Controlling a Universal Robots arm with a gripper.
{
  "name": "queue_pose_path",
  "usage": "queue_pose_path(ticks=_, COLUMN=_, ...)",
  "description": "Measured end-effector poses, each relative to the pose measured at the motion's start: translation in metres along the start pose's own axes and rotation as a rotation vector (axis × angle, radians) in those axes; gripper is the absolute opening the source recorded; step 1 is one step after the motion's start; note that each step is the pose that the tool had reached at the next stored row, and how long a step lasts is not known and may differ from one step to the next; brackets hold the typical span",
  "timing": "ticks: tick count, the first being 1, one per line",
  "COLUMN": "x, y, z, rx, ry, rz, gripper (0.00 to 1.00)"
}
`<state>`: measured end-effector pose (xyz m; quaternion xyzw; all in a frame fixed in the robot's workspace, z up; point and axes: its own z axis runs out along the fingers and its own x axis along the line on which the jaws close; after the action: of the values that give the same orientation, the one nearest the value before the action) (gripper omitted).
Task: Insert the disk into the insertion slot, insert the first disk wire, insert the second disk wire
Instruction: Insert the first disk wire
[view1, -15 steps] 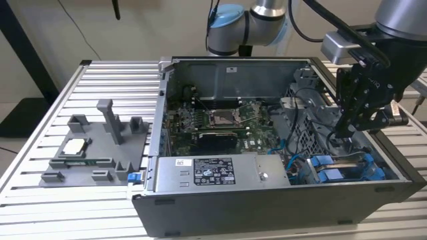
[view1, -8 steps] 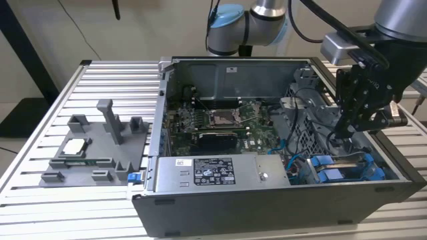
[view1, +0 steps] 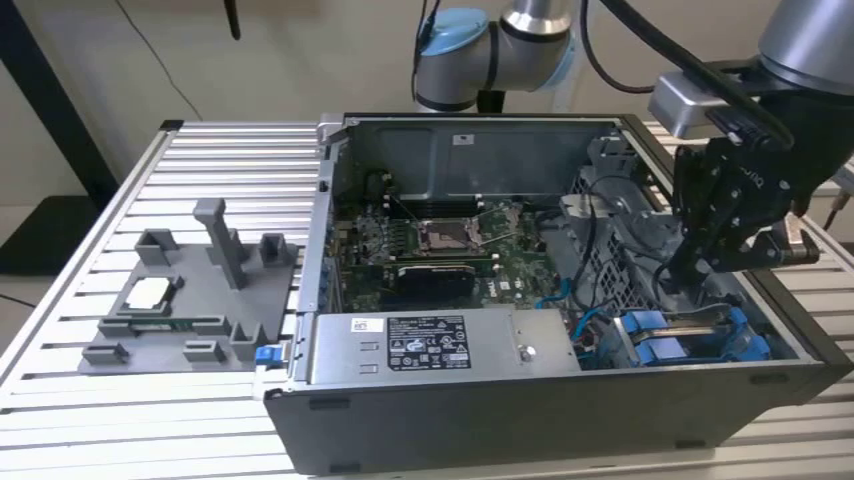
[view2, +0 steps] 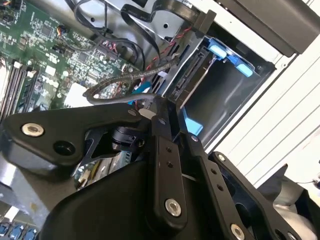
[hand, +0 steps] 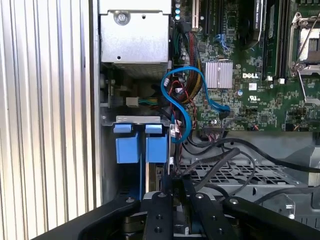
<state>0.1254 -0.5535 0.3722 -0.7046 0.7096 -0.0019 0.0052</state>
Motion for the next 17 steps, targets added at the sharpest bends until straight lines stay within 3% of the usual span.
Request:
queue_pose_path(ticks=3, x=0.0031, y=-0.0022, z=0.0014, rx=-0.0196, ry=0.0001, rz=0.000, gripper=0.19)
queue_pose_path(ticks=6, x=0.0041, y=-0.0030, z=0.0026, rx=-0.0333, ry=0.0000, rz=0.000, gripper=0.19)
queue_pose_path(ticks=17, x=0.0051, y=-0.0046, z=0.0056, rx=-0.0704, ry=0.0006, rz=0.000, gripper=0.19)
